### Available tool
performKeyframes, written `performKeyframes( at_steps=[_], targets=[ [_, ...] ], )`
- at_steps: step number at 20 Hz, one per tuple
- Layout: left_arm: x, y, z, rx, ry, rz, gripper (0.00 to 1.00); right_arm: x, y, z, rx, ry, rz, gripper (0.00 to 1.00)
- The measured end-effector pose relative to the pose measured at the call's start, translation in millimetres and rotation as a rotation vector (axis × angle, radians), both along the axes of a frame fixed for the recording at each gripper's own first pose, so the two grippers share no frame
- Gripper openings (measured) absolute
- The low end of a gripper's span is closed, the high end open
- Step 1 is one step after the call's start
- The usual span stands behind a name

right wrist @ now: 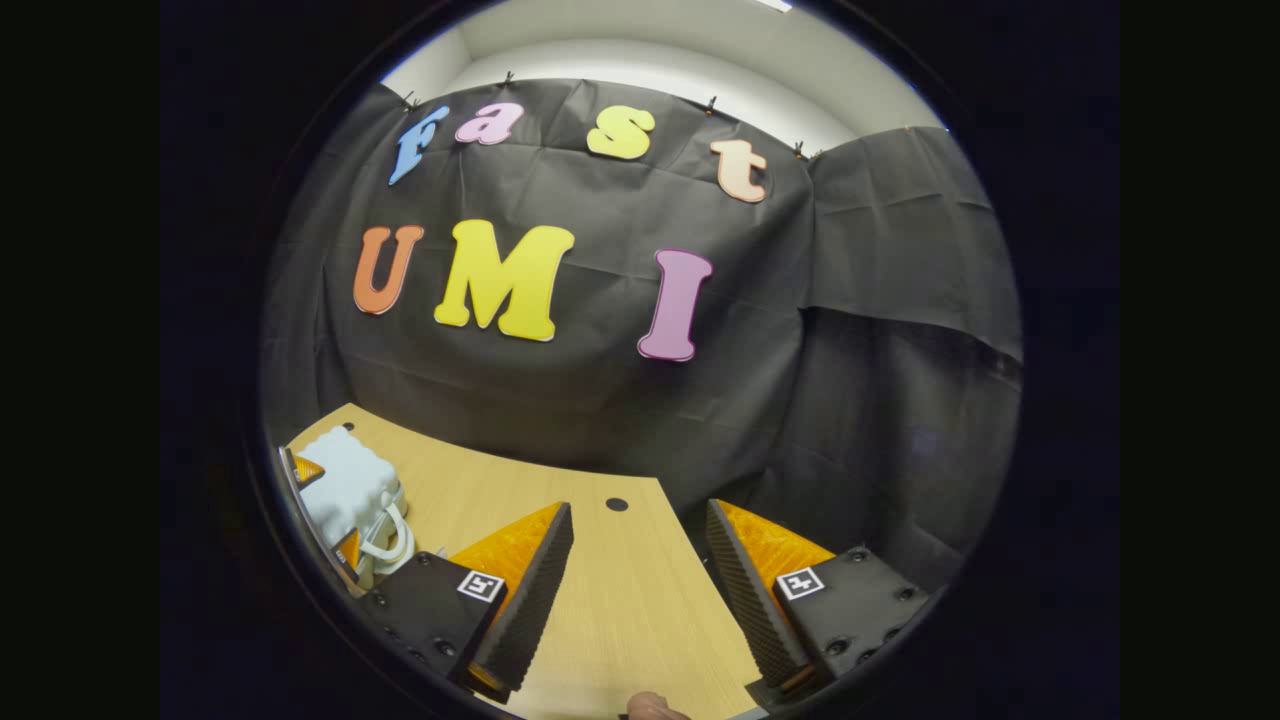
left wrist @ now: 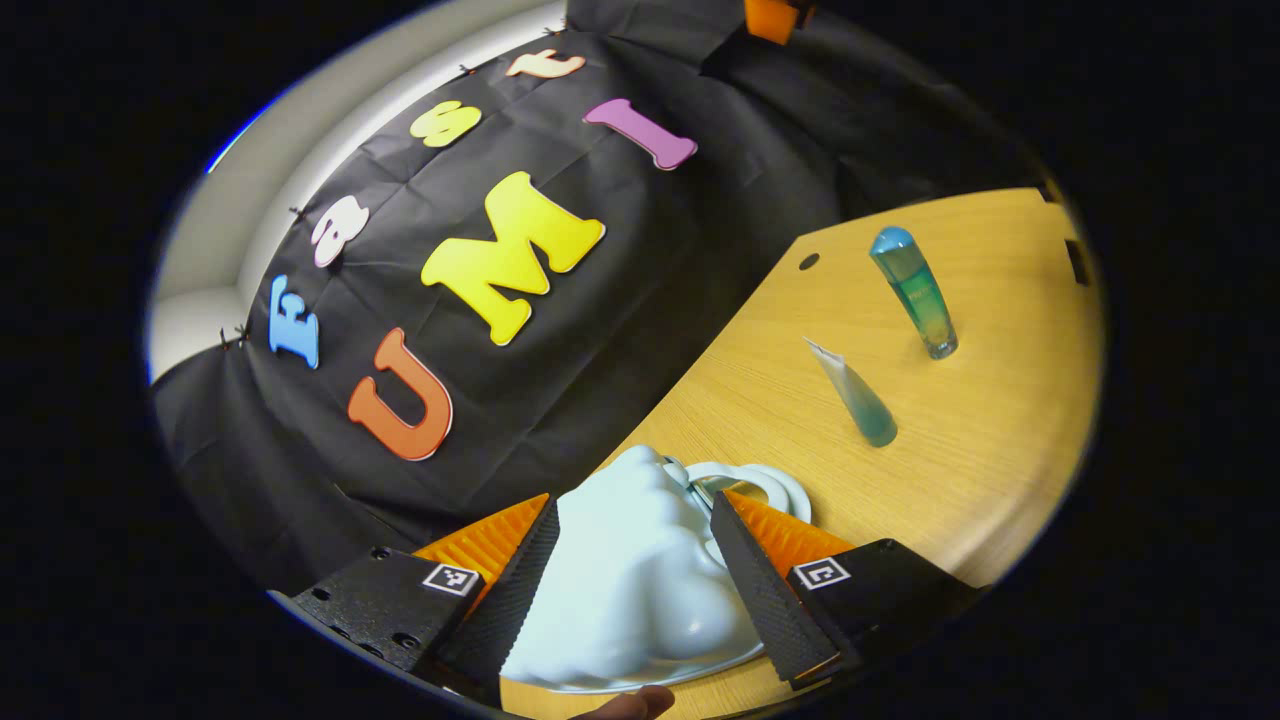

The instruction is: First open the suitcase, pack the skin care products into it, and then close the suitcase.

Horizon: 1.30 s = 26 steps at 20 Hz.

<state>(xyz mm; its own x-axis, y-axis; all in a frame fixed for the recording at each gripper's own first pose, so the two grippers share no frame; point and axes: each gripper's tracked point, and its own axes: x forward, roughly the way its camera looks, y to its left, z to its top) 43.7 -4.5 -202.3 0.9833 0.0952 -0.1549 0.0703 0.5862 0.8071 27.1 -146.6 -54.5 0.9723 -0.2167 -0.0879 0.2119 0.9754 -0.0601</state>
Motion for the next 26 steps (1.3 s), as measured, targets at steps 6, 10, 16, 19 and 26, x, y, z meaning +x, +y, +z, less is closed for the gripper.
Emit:
performKeyframes(
  at_steps=[6, 10, 16, 19, 26],
  targets=[
    [12.6, -15.9, -34.9, 0.233, 0.069, -0.070, 0.97, 10.0, -18.8, -21.3, 0.006, 0.046, 0.004, 0.80],
    [14.3, -24.5, -53.4, 0.338, 0.122, -0.065, 0.97, 17.0, -26.5, -36.4, 0.034, 0.080, 0.010, 0.80],
    [20.9, -15.2, -63.1, 0.452, 0.181, -0.015, 0.96, 25.5, -37.4, -54.4, 0.082, 0.115, 0.018, 0.80],
    [26.8, -15.6, -72.2, 0.499, 0.225, -0.016, 0.86, 31.0, -42.0, -61.6, 0.108, 0.134, 0.019, 0.80],
    [30.6, -21.7, -81.4, 0.484, 0.277, -0.023, 0.22, 31.0, -39.2, -68.0, 0.085, 0.150, 0.033, 0.80]
  ],
)
